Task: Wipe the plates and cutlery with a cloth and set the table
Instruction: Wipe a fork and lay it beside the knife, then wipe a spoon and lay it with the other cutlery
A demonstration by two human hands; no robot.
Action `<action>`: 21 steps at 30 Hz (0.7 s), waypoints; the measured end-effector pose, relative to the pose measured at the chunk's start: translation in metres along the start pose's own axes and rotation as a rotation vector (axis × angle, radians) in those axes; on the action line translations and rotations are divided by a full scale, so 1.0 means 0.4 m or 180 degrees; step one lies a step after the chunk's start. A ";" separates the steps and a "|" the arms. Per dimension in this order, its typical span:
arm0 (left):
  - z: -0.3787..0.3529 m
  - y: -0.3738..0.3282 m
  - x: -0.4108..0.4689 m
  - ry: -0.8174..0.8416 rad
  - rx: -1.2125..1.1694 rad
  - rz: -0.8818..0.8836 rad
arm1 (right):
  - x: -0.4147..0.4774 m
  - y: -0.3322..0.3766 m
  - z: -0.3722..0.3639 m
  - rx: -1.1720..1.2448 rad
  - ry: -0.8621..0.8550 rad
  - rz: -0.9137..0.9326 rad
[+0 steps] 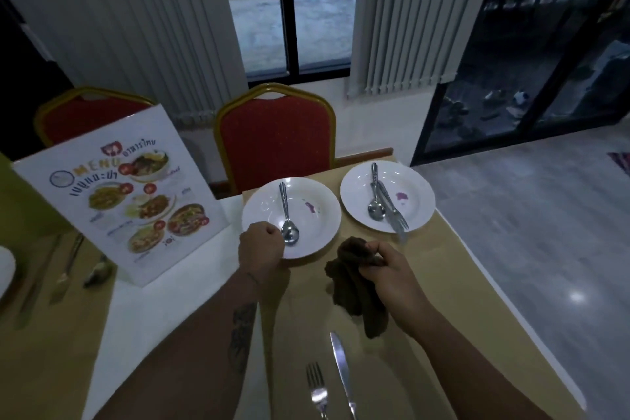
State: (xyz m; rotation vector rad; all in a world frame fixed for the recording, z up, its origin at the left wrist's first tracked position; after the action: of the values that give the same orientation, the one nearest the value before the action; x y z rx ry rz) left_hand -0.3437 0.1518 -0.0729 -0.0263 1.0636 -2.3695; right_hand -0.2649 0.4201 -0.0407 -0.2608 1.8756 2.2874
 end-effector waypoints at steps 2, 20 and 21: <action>-0.023 -0.017 0.039 -0.0052 0.0328 -0.0056 | 0.031 -0.008 0.010 0.0001 0.0101 -0.0041; -0.131 -0.068 0.154 0.0113 0.0426 0.0264 | 0.104 -0.094 0.109 -0.0161 0.0175 -0.0312; -0.128 -0.072 0.150 0.0263 0.0301 0.0337 | 0.098 -0.086 0.104 -0.0153 0.0178 -0.0301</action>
State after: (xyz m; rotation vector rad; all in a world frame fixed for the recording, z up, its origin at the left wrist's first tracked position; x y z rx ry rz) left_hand -0.4201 0.1740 -0.0996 0.1597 0.9647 -2.3394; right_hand -0.2957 0.4685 -0.0748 -0.4150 1.7950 2.2869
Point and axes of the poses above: each hand's wrist, its own x-axis towards the middle knuckle, its own z-axis out of the back of the hand, y = z × x, the point moved 10 cm from there along x, towards the middle knuckle, and after that the axes turned 5 degrees about z, right-handed, at the moved point
